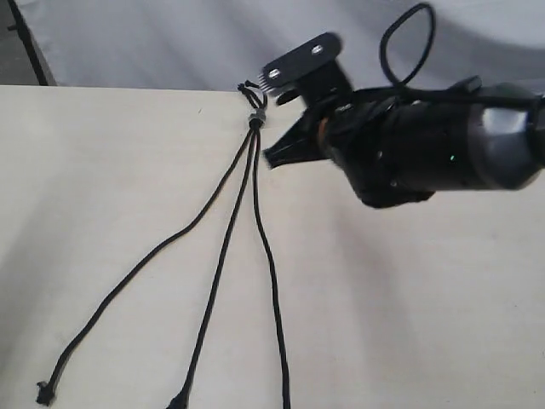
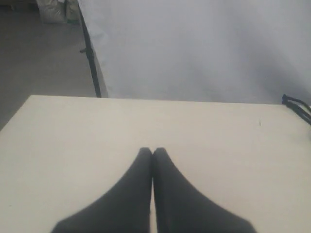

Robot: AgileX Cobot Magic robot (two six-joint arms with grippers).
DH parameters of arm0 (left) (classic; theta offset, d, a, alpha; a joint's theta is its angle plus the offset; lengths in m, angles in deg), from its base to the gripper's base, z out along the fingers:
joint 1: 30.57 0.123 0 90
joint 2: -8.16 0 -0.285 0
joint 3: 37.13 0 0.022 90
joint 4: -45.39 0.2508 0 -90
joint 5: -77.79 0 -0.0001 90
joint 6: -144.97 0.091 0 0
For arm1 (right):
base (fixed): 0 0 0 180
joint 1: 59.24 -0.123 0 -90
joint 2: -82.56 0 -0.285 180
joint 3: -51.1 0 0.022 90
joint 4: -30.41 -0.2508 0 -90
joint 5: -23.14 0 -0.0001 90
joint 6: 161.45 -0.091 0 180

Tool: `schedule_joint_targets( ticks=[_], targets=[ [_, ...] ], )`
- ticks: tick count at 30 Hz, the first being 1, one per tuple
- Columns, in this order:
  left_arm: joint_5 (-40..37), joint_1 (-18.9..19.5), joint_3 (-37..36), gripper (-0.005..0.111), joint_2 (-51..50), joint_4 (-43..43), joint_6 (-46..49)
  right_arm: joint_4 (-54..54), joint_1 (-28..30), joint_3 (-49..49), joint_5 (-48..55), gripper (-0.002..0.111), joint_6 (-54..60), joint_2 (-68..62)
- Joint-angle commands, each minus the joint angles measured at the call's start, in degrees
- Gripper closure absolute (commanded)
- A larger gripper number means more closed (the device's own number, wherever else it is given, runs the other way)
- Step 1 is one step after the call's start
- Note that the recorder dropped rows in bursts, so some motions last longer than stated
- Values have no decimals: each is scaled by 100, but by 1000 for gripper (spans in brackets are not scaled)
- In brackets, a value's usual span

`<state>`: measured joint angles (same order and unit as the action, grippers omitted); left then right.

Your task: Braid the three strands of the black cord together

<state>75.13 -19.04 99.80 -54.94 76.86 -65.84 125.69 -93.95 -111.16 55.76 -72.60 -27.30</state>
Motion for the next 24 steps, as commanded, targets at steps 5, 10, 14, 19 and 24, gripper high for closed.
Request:
schedule_joint_targets(
  ticks=[5,10,14,19,24],
  targets=[
    [-415,-164,138,107,-398,-166,-100,-10597,1668,-1287,993,109,9975,-139],
    [-1018,-1108,189,107,-548,-205,-27,-11830,670,-1315,819,108,11253,-448],
    [-1018,-1704,241,107,-978,-191,76,-9602,-639,-1624,551,88,8705,-976],
    [-1018,-1704,306,107,-1308,-191,76,-9040,-1276,-2373,911,45,7871,-1691],
    [-994,-1704,306,107,-1307,-191,76,-9172,-1207,-2476,1142,46,7843,-2033]
  ],
)
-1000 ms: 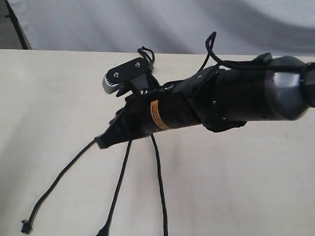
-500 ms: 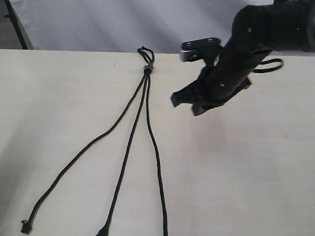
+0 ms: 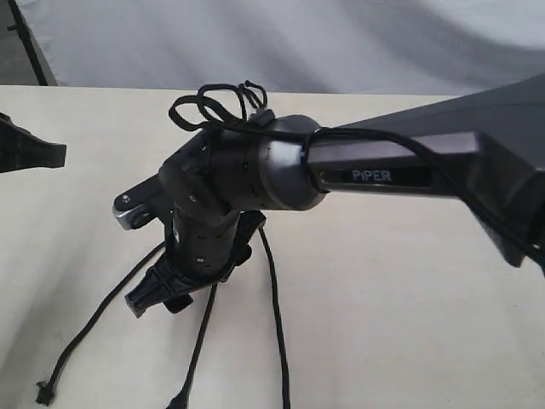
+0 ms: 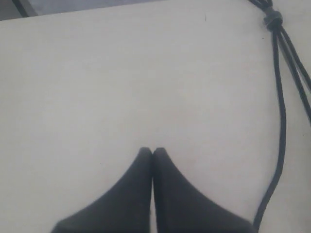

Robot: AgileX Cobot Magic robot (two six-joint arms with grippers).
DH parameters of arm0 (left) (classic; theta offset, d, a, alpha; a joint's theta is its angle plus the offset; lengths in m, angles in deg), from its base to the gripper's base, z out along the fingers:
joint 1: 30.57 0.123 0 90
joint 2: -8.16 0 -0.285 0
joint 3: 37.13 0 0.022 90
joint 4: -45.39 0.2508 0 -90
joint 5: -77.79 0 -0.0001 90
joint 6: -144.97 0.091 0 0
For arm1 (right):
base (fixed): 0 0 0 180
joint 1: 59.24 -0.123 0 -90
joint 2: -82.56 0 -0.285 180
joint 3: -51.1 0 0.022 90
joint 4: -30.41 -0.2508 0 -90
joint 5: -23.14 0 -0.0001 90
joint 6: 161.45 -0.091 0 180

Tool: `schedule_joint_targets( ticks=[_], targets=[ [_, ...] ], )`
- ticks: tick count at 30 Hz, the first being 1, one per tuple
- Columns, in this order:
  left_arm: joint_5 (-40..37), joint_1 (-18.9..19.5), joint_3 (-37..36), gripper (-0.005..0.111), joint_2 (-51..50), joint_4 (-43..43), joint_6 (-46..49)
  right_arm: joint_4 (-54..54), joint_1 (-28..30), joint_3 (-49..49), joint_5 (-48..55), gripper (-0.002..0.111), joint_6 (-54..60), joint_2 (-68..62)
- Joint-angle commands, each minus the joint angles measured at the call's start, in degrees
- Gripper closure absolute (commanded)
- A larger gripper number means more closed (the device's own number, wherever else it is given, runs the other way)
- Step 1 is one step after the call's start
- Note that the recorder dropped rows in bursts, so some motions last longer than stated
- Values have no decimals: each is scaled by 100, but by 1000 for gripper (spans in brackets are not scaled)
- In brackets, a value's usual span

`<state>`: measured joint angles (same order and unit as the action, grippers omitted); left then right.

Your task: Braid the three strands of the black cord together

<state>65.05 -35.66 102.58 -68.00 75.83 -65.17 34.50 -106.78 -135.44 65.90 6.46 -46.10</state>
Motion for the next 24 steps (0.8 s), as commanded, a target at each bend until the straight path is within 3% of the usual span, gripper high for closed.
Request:
schedule_joint_targets(
  ticks=[1,7,9,13,14,18,24],
  targets=[
    [15,-43,29,107,-1,-88,10,-95,111,-48,128,46,-112,-164],
    [28,-43,29,107,-1,-88,10,-522,227,-37,215,48,-122,-315],
    [28,-43,29,107,-1,-88,10,-663,227,-37,214,60,36,-338],
    [28,-43,29,107,-1,-88,10,-897,227,-47,299,103,413,-322],
    [28,-43,29,107,-1,-88,10,-872,227,-80,393,108,456,-262],
    [38,-43,29,107,-1,-88,10,-368,227,-430,1015,108,483,92],
    [38,-43,29,107,-1,-88,10,1221,557,-1017,2074,108,224,1010]
  ],
)
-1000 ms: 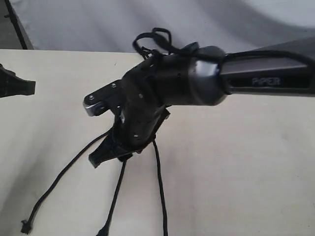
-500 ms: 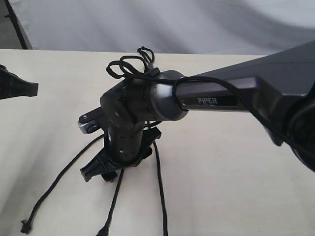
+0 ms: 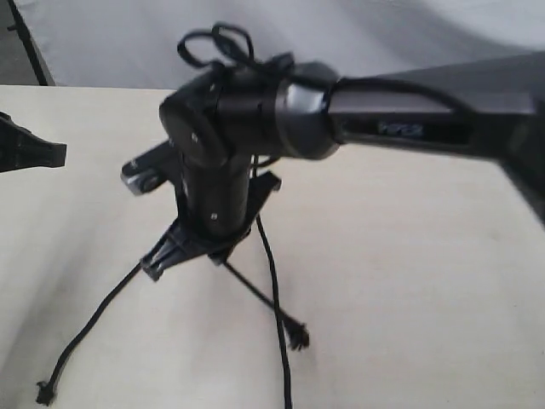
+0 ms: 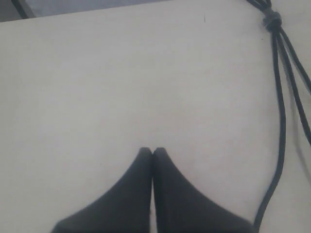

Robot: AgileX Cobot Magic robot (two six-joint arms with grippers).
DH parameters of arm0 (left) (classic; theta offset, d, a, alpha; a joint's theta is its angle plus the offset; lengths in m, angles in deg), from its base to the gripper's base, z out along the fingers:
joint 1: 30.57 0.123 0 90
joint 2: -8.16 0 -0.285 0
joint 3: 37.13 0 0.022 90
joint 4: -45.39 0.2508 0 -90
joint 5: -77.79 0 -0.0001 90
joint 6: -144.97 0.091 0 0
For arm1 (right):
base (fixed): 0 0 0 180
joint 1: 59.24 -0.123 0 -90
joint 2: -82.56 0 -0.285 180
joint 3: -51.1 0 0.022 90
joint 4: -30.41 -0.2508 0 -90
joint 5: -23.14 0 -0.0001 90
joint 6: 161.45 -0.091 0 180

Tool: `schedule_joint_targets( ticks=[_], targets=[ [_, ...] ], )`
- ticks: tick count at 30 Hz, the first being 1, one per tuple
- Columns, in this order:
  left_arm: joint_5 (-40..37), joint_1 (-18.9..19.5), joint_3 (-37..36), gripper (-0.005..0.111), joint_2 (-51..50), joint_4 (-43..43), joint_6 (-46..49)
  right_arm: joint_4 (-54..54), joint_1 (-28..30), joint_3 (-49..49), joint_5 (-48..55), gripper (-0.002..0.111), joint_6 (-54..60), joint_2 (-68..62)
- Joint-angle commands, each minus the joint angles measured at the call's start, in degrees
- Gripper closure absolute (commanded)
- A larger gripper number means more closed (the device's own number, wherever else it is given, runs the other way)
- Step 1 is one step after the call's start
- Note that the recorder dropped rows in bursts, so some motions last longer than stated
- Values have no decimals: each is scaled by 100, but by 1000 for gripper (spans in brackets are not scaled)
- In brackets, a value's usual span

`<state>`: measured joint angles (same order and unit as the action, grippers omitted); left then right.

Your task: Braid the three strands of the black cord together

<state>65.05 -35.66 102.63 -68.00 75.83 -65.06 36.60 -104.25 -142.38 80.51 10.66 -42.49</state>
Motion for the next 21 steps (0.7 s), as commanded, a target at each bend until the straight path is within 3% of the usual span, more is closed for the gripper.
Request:
schedule_joint_targets(
  ticks=[1,7,13,21],
  targets=[
    [38,-43,23,107,-1,-88,-2,1242,433,-341,677,108,-297,839],
    [114,-43,23,107,-1,-88,-2,1444,1641,-312,795,108,-503,1686],
    [114,-43,23,107,-1,-99,-15,1275,2843,-66,950,108,-722,1583],
    [114,-43,23,107,-1,-99,-43,902,3610,1284,-552,108,-790,979]
  ],
)
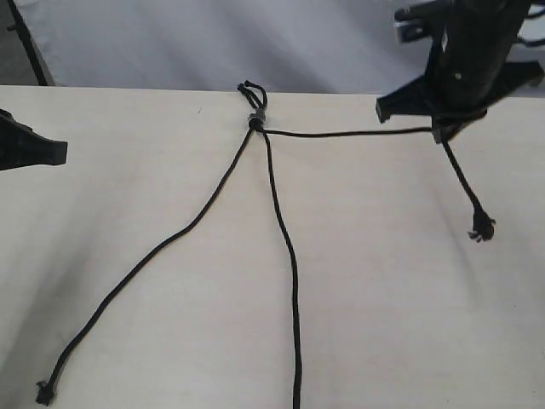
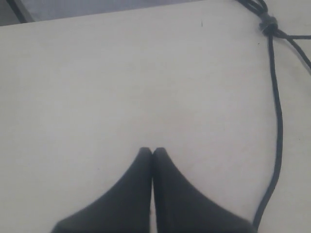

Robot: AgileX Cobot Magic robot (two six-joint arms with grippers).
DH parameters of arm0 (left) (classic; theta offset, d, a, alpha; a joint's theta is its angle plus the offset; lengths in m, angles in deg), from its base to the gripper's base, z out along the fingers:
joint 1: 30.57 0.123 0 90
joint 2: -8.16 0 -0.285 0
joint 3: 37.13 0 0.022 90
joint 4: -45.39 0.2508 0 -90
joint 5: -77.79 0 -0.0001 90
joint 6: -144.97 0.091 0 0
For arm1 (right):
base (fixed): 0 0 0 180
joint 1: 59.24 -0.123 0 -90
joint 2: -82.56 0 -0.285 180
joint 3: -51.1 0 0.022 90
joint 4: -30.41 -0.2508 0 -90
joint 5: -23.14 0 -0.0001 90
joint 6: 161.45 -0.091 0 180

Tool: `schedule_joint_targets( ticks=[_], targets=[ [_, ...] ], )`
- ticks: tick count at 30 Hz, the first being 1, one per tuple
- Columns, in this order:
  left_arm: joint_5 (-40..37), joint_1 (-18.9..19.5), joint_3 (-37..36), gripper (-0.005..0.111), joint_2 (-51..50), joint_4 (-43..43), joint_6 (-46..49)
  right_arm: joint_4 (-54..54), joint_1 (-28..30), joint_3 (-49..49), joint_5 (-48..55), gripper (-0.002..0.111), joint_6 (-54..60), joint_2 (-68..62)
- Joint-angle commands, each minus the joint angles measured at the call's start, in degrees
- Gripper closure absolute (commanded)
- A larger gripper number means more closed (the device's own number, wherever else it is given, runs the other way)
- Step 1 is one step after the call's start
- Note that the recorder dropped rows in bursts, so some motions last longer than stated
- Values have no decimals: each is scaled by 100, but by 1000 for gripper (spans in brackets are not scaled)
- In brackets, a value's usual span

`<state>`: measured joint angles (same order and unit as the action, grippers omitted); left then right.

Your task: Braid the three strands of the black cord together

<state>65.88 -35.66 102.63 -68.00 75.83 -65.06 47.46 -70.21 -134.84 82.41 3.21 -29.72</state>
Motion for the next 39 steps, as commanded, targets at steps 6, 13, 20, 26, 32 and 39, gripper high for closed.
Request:
schedule_joint_targets(
  ticks=[6,13,20,26,32,39],
  targets=[
    [128,-43,23,107,-1,-111,-40,-182,222,1007,-1261,108,-234,-954],
    [142,-43,23,107,-1,-111,-186,-182,212,1007,-1206,108,-497,-1438],
    [230,-43,23,107,-1,-111,-218,42,19,997,-1206,66,-622,-1526],
    [246,-184,23,107,-23,-145,-218,238,-66,821,-1103,44,-526,-1233],
    [-555,-1500,459,107,-493,-619,47,603,-52,806,-1097,51,-576,-45],
    [-1136,-3311,1424,107,-1892,-1191,330,697,-52,1720,-2090,55,-643,1268]
  ],
)
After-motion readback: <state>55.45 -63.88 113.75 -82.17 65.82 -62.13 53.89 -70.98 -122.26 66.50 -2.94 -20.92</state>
